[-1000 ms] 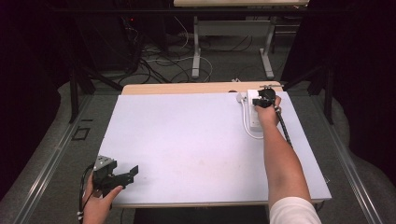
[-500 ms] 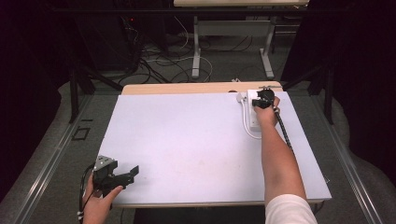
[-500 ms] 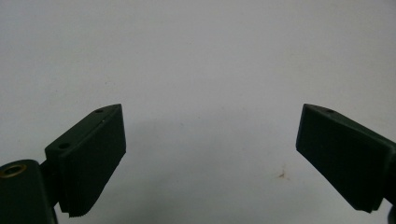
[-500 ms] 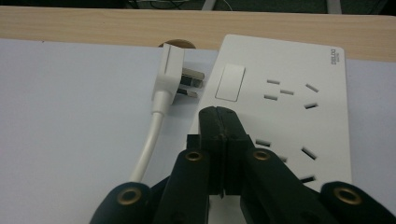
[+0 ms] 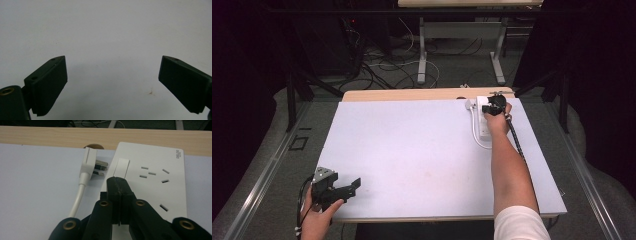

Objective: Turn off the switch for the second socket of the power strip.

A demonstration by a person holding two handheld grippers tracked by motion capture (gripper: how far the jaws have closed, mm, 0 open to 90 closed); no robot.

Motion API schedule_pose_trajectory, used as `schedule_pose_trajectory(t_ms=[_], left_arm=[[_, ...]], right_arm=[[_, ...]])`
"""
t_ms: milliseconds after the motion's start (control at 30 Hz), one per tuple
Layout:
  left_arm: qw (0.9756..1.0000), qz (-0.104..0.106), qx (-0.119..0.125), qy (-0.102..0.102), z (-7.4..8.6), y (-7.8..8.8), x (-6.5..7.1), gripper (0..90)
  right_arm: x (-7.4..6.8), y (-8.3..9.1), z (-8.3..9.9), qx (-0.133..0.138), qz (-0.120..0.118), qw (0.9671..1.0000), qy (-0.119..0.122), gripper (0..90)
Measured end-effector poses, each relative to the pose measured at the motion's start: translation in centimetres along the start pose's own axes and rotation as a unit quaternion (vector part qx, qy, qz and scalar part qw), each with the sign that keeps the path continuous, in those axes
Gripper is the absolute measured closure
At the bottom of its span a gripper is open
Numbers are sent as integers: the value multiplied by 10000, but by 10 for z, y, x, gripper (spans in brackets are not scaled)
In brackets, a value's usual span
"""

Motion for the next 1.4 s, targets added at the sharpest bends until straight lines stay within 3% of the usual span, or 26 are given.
schedule_pose_trajectory(t_ms=[667,1300,1400], left_arm=[[10000,-6,-27,-29,0,-1,1,82],[10000,-1,-18,-16,0,0,1,82],[10000,-5,-15,-27,0,-1,1,82]], right_arm=[[-1,-2,-1,-25,29,10000,-41,900],[-3,-5,-1,-99,212,9995,222,900],[-4,-4,-1,-76,215,9996,177,898]])
Point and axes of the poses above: each handheld gripper's, and its own axes: y roughly backward along the jaws, z roughly out of its underside, x roughly to its right, the point moved 3 cm from there along -y, roughly forward along the jaws, and after that the axes turned 11 degrees about -z, right-handed, at the moved point
